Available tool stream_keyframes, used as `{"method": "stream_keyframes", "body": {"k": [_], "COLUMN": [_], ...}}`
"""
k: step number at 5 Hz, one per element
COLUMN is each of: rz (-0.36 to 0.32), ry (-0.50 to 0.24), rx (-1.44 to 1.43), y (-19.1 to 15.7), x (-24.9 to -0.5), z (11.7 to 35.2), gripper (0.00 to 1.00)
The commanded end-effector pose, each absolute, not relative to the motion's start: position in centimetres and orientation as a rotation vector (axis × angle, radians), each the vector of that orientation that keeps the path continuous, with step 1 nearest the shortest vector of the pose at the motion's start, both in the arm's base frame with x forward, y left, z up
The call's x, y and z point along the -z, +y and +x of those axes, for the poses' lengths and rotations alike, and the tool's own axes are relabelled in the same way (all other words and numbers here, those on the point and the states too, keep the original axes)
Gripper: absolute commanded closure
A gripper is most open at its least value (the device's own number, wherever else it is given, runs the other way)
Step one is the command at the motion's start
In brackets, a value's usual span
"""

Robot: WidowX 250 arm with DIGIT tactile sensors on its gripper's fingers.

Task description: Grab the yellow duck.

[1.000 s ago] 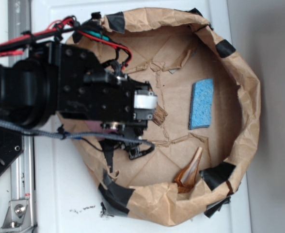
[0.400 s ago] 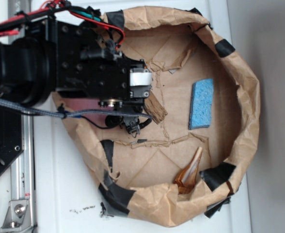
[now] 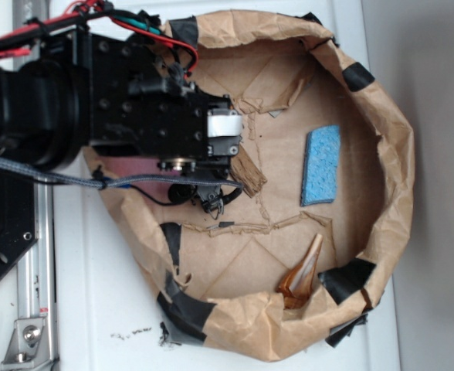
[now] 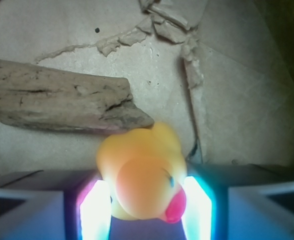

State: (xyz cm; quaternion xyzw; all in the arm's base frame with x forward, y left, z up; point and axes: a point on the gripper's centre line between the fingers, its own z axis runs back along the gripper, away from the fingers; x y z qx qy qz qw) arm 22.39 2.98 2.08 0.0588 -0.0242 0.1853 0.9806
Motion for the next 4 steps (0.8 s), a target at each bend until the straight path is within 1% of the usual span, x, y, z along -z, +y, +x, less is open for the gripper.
{"method": "stream_keyframes", "body": {"k": [1, 2, 3, 4], "rz": [0.098, -0.011, -0.081, -0.05], "ry": [-0.103, -0.137, -0.2, -0.228], "rx": [-0.345, -0.321, -0.272, -0.27], "y": [3.2, 2.2, 0.8, -0.2], "x": [-3.8, -7.3, -11.9, -14.1], "z": [23.0, 23.9, 24.6, 25.6], "gripper": [1.0, 1.0, 1.0, 1.0]}}
